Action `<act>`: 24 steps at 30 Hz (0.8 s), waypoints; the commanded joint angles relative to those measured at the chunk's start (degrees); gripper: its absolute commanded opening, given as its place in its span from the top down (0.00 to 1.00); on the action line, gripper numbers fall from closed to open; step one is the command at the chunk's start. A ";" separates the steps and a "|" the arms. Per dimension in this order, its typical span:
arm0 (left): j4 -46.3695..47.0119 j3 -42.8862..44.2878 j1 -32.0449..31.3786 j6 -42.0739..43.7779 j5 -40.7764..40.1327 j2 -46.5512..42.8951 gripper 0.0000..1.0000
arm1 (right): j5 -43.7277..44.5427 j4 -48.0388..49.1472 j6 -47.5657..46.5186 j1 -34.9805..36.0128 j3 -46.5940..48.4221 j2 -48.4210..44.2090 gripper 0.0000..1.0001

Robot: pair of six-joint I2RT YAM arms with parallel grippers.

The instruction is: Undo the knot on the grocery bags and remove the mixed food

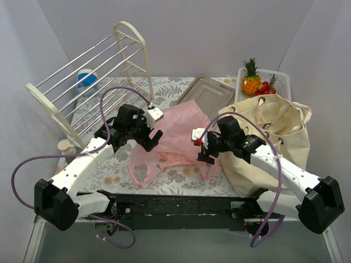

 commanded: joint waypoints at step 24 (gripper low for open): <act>2.29 14.35 -0.03 -5.20 10.44 9.92 1.00 | 12.13 23.72 28.95 0.62 -0.44 12.32 0.01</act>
